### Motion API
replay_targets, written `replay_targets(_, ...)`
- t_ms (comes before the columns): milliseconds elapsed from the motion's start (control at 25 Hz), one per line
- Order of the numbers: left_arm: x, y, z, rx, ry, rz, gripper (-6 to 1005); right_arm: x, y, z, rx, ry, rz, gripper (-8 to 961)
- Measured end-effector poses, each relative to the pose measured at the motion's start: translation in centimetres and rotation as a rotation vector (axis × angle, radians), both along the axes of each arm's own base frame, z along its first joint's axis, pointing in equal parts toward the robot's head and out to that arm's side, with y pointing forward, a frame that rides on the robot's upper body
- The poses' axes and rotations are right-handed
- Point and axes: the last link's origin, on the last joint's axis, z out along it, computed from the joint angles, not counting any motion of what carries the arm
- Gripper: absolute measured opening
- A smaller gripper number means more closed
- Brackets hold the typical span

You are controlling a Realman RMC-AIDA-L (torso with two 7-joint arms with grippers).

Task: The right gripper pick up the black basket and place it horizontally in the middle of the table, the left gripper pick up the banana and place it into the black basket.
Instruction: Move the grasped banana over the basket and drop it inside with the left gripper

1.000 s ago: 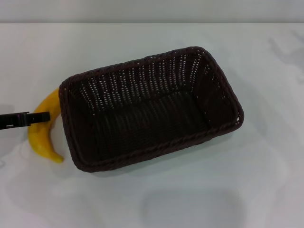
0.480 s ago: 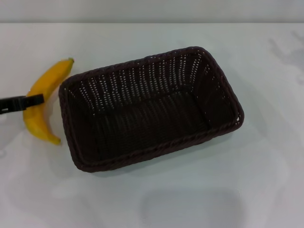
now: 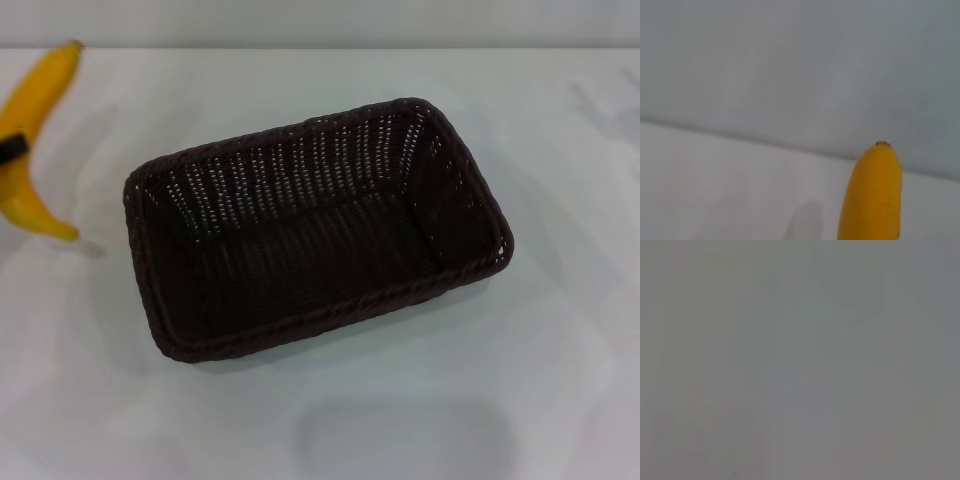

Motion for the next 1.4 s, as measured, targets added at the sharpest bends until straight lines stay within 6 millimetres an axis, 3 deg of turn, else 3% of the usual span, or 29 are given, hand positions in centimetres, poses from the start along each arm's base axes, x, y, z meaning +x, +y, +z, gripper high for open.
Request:
replay_targets(240,0.5,-0.4,2.7,0.148,0.012,-0.064,502,0.1,0.0,0.0,0.0,0.001,-0.003,789)
replay_targets(520,1.9,0.3,3.5,0.215,0.037,-0.189,502,0.1,-0.1,-0.1,-0.004,0.002,-0.003,786)
replay_targets(1000,6.7,2.4,2.1,0.104,0.081,-0.435,502,0.1,-0.1,-0.2,-0.007,0.0,-0.001,782)
replay_targets(1400,10.1,2.6,-1.4,-0.086,0.083,-0.665,502,0.0,-0.1,-0.4,-0.013,-0.001,0.001,780)
